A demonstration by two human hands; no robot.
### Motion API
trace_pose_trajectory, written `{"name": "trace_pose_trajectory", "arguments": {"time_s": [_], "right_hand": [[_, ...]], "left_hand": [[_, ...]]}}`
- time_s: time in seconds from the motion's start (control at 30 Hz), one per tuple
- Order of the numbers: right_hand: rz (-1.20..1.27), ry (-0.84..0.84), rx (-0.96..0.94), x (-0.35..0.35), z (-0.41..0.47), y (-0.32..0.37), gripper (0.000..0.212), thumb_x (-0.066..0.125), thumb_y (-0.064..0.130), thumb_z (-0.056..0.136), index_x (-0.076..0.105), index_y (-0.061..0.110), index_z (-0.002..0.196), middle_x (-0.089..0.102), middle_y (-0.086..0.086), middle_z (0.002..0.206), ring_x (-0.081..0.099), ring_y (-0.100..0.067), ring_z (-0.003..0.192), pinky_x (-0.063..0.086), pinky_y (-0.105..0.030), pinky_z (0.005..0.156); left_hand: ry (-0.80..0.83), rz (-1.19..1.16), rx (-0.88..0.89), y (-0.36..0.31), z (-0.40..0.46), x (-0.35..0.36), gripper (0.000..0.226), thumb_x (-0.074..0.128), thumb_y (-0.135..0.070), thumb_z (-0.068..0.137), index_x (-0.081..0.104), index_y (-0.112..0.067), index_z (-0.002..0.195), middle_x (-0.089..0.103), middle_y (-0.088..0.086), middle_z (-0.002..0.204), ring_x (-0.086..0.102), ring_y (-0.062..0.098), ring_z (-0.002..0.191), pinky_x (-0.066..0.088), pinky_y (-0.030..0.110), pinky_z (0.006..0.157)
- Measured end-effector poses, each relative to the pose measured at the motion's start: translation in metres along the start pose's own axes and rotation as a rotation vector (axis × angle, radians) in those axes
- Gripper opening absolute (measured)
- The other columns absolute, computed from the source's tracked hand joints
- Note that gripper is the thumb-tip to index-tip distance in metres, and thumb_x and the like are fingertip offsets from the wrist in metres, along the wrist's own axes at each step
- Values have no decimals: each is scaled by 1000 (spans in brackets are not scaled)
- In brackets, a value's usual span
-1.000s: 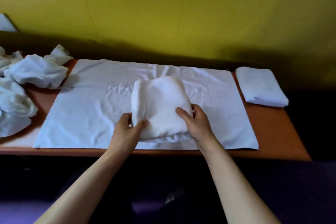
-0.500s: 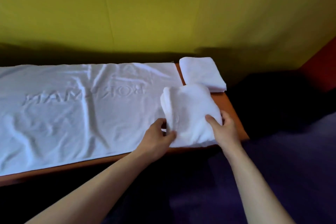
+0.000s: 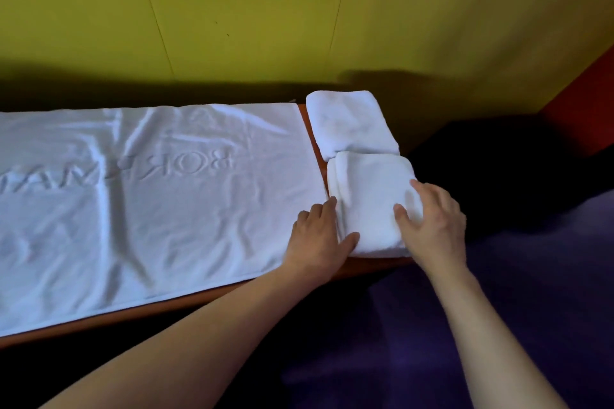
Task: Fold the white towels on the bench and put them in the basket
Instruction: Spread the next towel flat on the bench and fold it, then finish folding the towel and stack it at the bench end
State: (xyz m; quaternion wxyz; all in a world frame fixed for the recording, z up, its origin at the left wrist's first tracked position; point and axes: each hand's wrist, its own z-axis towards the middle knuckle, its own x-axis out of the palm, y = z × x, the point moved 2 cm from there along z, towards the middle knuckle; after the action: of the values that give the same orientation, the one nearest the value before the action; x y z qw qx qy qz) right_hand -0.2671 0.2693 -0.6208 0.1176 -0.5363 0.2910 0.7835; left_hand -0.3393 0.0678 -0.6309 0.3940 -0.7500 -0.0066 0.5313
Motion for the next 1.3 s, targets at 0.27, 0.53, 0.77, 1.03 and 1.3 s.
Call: {"name": "trace_pose_trajectory", "arguments": {"time_s": [0.27, 0.53, 0.77, 1.03, 1.3], "right_hand": [[-151, 297, -157, 30, -11, 29, 54, 42, 55, 98, 39, 39, 150, 38, 3, 158, 30, -18, 146, 14, -43, 122], [6, 31, -186, 15, -9, 62, 35, 66, 29, 89, 66, 19, 123, 67, -7, 119, 59, -32, 107, 44, -45, 90], [394, 373, 11, 19, 20, 129, 49, 46, 67, 91, 70, 24, 93, 70, 1, 84, 67, -22, 78, 57, -43, 79], [627, 622, 426, 58, 81, 189, 91, 59, 80, 69, 62, 10, 128, 68, -9, 119, 66, -30, 102, 53, -39, 85], [308, 574, 360, 80, 96, 200, 45, 70, 42, 85, 59, 2, 102, 61, -8, 85, 56, -25, 72, 43, -35, 73]], "left_hand": [[-166, 393, 215, 57, -30, 1, 43, 58, -53, 78, 64, -23, 108, 60, 2, 116, 57, 31, 94, 46, 43, 79], [-336, 167, 121, 58, -35, -24, 8, 63, -20, 92, 59, -15, 95, 63, 4, 83, 61, 32, 72, 49, 41, 57], [-337, -103, 100, 57, -61, -68, 19, 47, -33, 95, 41, -15, 92, 63, 8, 82, 58, 37, 79, 45, 47, 70], [-256, -93, 225, 39, -84, -83, 15, 46, -31, 97, 36, -23, 88, 54, -1, 84, 53, 27, 74, 44, 46, 67], [-159, -45, 346, 36, -114, -71, 18, 51, -26, 82, 33, -25, 84, 51, 0, 73, 49, 24, 57, 40, 35, 45]]}}
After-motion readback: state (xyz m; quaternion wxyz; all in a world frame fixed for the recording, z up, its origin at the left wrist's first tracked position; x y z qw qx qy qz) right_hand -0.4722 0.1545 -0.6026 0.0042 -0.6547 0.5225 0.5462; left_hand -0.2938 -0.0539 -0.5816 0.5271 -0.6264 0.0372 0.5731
